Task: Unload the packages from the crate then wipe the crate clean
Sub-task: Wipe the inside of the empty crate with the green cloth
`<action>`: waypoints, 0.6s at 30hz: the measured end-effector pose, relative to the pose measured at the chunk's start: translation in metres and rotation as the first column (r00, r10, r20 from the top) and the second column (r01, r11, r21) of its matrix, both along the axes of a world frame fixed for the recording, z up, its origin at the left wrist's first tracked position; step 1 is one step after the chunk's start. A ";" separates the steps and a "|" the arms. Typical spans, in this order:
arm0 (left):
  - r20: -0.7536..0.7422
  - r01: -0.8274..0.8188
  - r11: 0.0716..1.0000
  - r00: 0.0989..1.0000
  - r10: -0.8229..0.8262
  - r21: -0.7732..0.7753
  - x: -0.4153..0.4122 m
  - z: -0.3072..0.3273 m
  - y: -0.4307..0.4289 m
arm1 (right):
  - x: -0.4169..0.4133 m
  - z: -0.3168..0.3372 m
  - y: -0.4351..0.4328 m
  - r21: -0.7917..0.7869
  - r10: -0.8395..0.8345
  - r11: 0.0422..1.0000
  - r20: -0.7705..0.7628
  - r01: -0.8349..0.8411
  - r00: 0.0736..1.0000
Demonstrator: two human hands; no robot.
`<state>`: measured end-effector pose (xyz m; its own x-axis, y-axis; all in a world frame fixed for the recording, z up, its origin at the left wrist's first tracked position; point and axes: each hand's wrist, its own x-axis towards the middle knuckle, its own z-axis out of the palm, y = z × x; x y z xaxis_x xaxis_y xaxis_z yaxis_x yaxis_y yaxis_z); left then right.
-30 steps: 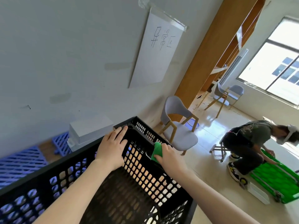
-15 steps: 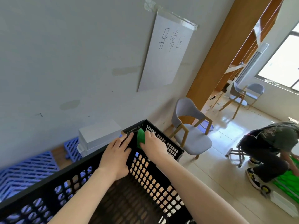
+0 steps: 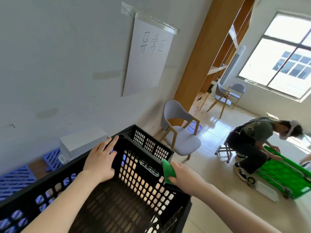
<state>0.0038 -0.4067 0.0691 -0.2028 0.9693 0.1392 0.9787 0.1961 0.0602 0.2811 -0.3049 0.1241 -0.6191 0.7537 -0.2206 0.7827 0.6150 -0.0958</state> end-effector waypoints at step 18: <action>0.360 0.023 0.997 0.933 0.003 -0.067 -0.032 0.031 -0.095 | -0.042 0.047 -0.037 0.128 0.330 0.943 -0.492 -0.308 0.806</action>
